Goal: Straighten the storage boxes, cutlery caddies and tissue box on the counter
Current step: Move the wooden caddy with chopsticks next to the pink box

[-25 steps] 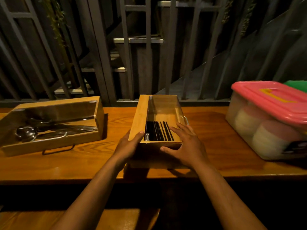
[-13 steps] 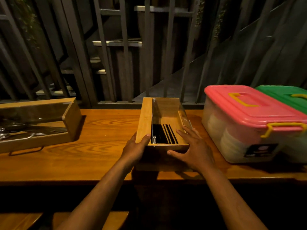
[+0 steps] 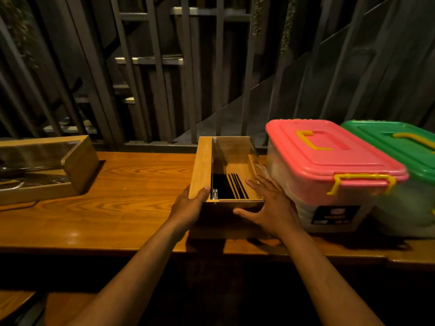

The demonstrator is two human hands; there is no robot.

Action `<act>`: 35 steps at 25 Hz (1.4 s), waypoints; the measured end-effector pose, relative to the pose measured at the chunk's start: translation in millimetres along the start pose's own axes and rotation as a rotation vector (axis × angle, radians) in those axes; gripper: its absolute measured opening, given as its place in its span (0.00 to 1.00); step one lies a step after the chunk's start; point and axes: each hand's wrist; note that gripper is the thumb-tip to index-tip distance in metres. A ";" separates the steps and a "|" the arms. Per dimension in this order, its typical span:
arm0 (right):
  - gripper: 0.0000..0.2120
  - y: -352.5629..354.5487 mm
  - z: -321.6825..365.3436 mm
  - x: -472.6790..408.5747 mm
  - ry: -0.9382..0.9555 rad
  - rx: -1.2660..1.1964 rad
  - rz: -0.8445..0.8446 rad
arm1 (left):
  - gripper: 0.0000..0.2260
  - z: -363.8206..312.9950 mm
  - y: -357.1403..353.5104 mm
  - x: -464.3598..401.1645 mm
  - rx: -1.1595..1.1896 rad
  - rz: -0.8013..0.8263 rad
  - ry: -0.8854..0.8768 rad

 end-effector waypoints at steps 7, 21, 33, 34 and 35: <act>0.43 7.0 -8.2 3.3 0.007 0.024 0.017 | 0.28 -3.9 -7.0 1.8 -0.021 0.031 -0.025; 0.38 18.9 23.1 12.3 -0.077 0.208 0.083 | 0.23 -10.2 9.6 16.9 -0.320 -0.143 -0.128; 0.23 -105.0 276.7 31.0 0.052 0.071 -0.098 | 0.18 31.0 258.7 137.4 -0.978 -0.457 -0.463; 0.22 -122.7 304.2 31.6 0.070 0.045 -0.091 | 0.19 40.6 288.7 146.4 -0.980 -0.469 -0.450; 0.22 -140.0 331.1 31.9 0.093 0.022 -0.082 | 0.20 50.8 317.5 154.5 -0.983 -0.491 -0.432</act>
Point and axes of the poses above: each hand's wrist, its own x-axis away from the middle knuckle, its own y-axis out of the back of the hand, z = x × y, and after that the axes turned 8 degrees about z, right-handed
